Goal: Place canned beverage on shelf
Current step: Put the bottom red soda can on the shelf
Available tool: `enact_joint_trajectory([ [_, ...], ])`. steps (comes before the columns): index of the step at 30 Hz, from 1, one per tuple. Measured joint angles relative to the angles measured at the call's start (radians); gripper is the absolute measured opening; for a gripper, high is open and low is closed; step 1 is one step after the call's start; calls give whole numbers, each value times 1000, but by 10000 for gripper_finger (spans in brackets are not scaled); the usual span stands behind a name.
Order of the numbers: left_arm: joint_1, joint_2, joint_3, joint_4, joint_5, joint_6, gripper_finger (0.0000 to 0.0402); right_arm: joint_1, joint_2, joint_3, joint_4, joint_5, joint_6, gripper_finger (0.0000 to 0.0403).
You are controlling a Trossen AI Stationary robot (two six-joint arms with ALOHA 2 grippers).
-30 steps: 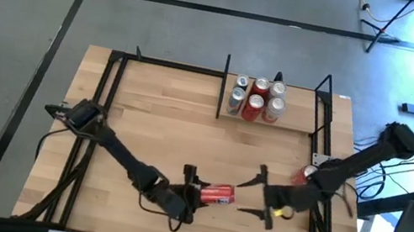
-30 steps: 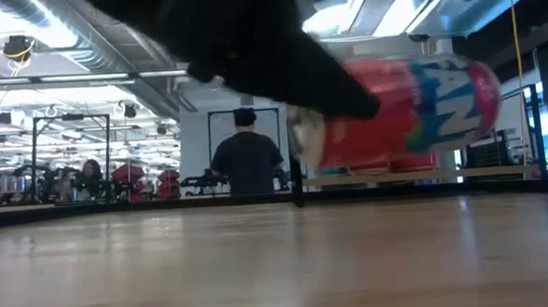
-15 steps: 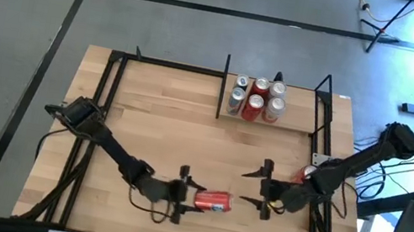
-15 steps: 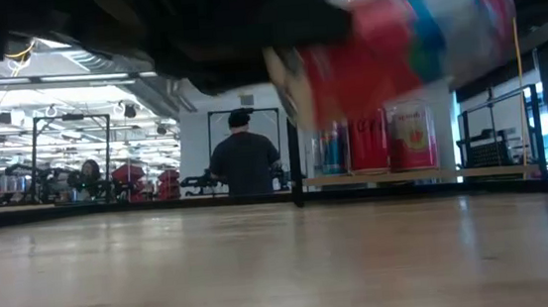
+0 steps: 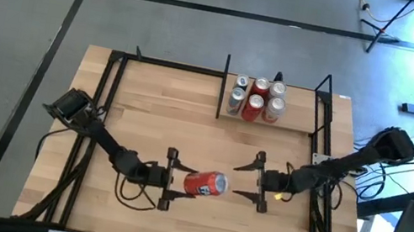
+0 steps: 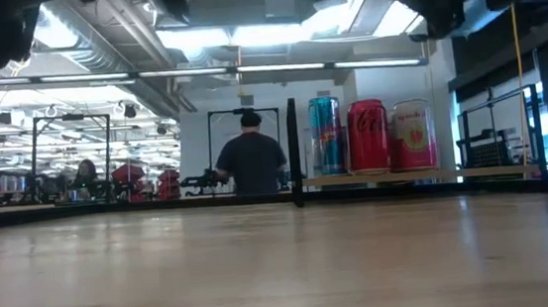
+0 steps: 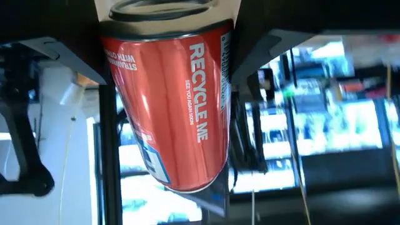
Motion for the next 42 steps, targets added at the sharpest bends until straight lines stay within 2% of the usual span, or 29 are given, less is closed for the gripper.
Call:
enact_joint_trajectory([
  [3, 11, 0, 26, 19, 14, 42, 251, -24, 52, 24, 123, -49, -37, 308],
  [8, 30, 0, 46, -2, 36, 49, 250, -33, 129, 117, 136, -126, -100, 308],
  [17, 33, 0, 47, 1, 52, 49, 250, -44, 241, 284, 128, -119, -160, 309],
  [26, 36, 1, 48, -23, 35, 46, 250, -45, 296, 394, 125, -100, -184, 357],
  [31, 35, 1, 48, -30, 24, 46, 250, -44, 296, 426, 72, -101, -185, 365],
  [35, 32, 2, 48, -30, 24, 46, 250, -45, 296, 427, 71, -100, -185, 341],
  [40, 24, 2, 48, -29, 31, 52, 267, -45, 295, 427, 70, -95, -188, 273],
  [42, 20, 2, 48, -30, 31, 54, 282, -44, 295, 427, 63, -66, -199, 272],
])
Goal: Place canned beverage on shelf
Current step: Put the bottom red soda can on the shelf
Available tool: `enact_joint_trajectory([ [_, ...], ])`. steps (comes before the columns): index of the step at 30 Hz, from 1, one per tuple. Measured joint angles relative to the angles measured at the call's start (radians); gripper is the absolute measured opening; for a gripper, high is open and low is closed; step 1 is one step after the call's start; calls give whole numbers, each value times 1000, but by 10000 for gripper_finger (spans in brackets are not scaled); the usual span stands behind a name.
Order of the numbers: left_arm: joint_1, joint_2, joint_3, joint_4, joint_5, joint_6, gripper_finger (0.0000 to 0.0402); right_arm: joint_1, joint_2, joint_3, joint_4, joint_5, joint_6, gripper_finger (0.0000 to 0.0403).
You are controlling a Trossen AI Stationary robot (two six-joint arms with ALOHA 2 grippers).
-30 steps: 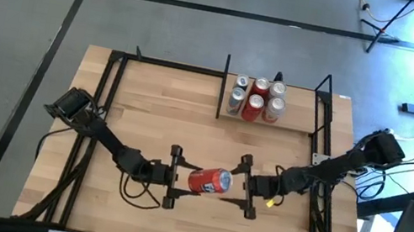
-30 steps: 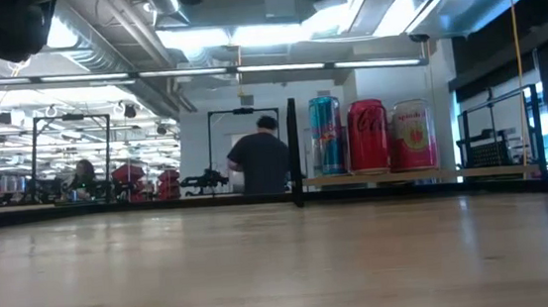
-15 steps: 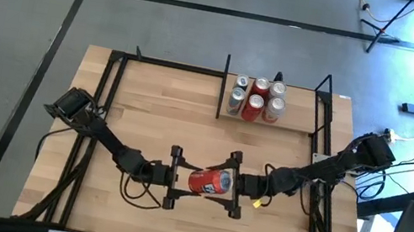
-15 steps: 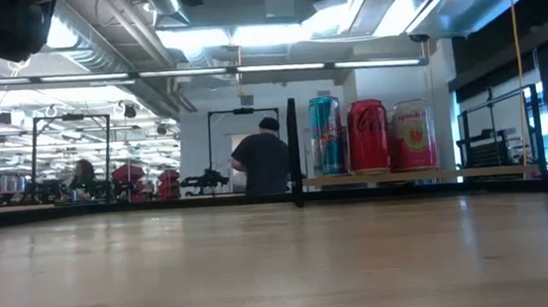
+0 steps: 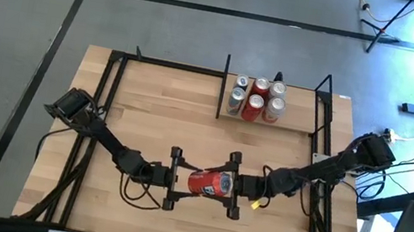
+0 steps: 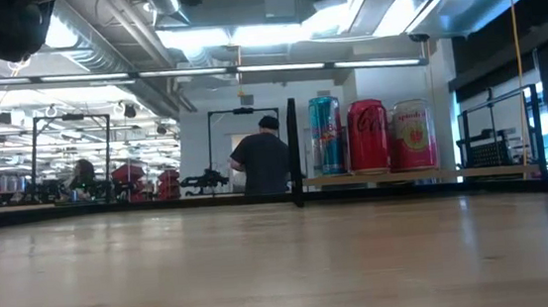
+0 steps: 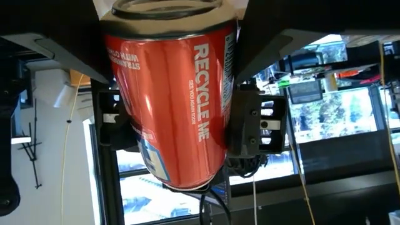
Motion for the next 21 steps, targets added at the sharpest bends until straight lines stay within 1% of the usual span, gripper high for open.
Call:
enact_joint_trajectory([
  [2, -9, 0, 0, -2, -33, -2, 298, 1, -13, 1, -33, 27, -8, 272],
  [4, -26, -2, 1, 15, -111, -3, 312, 1, -50, -3, -119, 58, -18, 272],
  [6, -53, -9, 2, 13, -241, 19, 323, 0, -95, -4, -207, 74, -18, 272],
  [8, -79, -8, 1, -20, -372, 45, 331, 1, -159, -3, -313, 122, -14, 272],
  [9, -92, -8, 1, -37, -425, 51, 333, 1, -195, -2, -372, 147, -11, 272],
  [11, -119, -8, 1, -74, -489, 53, 335, 1, -262, -1, -515, 199, 2, 272],
  [13, -145, -8, 1, -152, -509, 23, 335, 0, -326, -1, -659, 253, 25, 273],
  [17, -167, -7, 0, -276, -506, -81, 331, 0, -474, -2, -927, 374, 93, 273],
  [21, -165, -7, 0, -429, -493, -239, 331, -5, -614, -2, -1189, 471, 160, 273],
])
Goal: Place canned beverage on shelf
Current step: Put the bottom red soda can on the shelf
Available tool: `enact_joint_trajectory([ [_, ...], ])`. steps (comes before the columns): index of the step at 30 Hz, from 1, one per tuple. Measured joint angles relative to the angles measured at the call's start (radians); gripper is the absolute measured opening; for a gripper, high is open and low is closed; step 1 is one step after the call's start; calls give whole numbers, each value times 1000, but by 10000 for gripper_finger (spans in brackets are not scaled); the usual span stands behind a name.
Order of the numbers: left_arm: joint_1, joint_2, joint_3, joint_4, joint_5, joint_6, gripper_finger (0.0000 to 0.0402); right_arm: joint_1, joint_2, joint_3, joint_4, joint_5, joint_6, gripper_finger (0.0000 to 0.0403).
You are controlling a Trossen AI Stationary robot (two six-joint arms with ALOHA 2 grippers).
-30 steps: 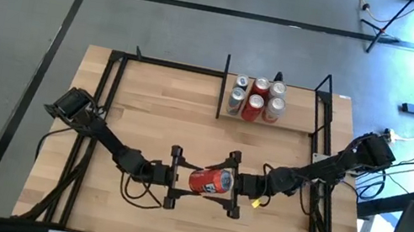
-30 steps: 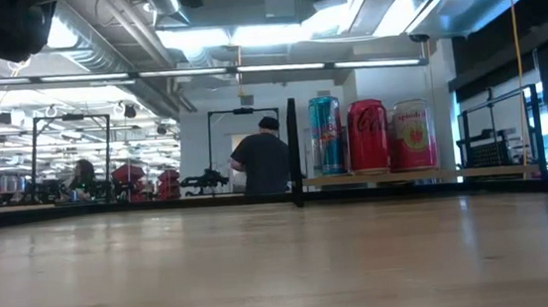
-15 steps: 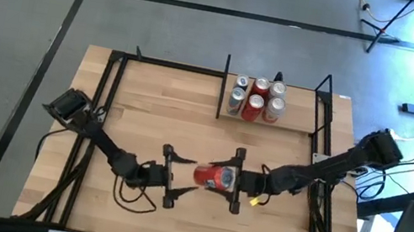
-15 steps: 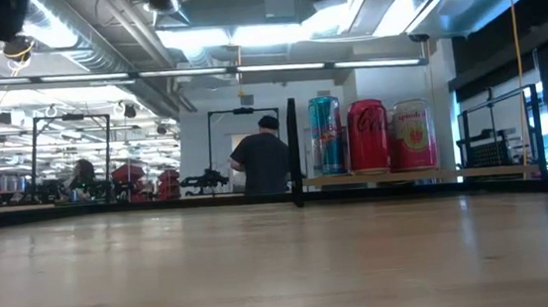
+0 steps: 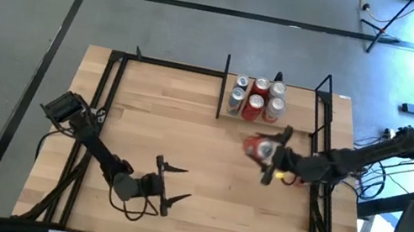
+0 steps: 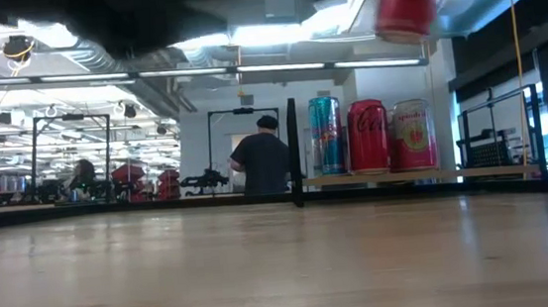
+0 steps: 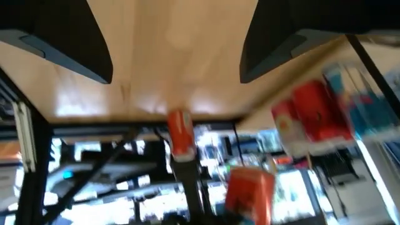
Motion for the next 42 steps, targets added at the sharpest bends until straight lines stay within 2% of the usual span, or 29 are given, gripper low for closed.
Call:
enact_joint_trajectory([
  [3, 13, 0, 0, -100, 47, -108, 331, -33, -94, 0, -150, 13, 64, 273],
  [8, 48, 0, 0, -140, 104, -165, 331, -151, -203, 0, -342, -60, 153, 274],
  [10, 58, 0, 0, -140, 121, -164, 331, -207, -227, 0, -405, -118, 184, 274],
  [12, 66, 0, 0, -141, 123, -163, 331, -258, -233, 0, -414, -225, 201, 274],
  [16, 69, 0, 0, -142, 135, -164, 331, -284, -185, -72, -274, -436, 226, 274],
  [21, 68, 0, 0, -142, 187, -162, 331, -283, -47, -225, 50, -567, 232, 275],
  [25, 69, 0, 0, -143, 200, -162, 331, -283, 99, -293, 234, -582, 241, 275],
  [32, 69, 0, 0, -143, 200, -162, 331, -284, 303, -296, 353, -583, 225, 278],
  [38, 69, 0, 0, -150, 207, -162, 331, -284, 351, -296, 375, -583, 208, 279],
  [42, 69, 0, 0, -150, 212, -162, 331, -283, 353, -296, 365, -596, 188, 303],
])
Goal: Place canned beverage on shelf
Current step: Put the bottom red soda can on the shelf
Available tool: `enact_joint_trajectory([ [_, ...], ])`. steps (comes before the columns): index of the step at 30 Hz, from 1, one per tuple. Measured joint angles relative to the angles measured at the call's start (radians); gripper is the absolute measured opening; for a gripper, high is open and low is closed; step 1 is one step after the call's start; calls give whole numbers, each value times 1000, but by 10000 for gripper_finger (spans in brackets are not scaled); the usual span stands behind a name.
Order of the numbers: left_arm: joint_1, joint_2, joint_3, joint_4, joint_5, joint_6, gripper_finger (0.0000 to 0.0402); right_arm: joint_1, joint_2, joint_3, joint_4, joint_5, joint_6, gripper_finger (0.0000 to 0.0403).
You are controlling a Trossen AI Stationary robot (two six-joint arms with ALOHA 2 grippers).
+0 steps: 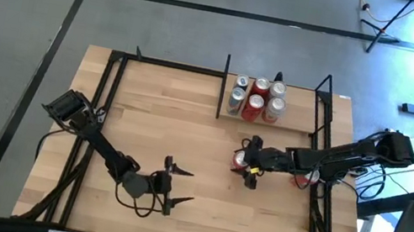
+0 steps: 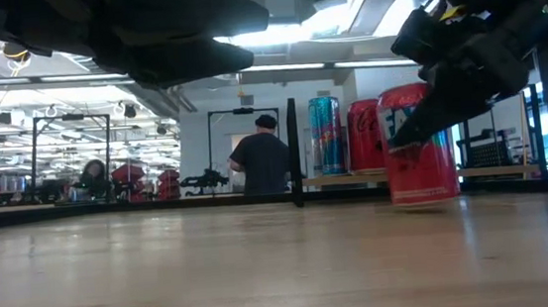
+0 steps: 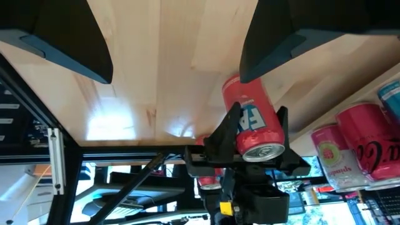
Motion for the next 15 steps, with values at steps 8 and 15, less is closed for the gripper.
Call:
enact_joint_trajectory([
  [8, 0, 0, 0, 0, 10, 0, 331, 0, -13, 7, -11, -19, -10, 353],
  [15, 0, 0, 0, 0, 12, -1, 331, 0, -77, 209, -371, -47, -13, 363],
])
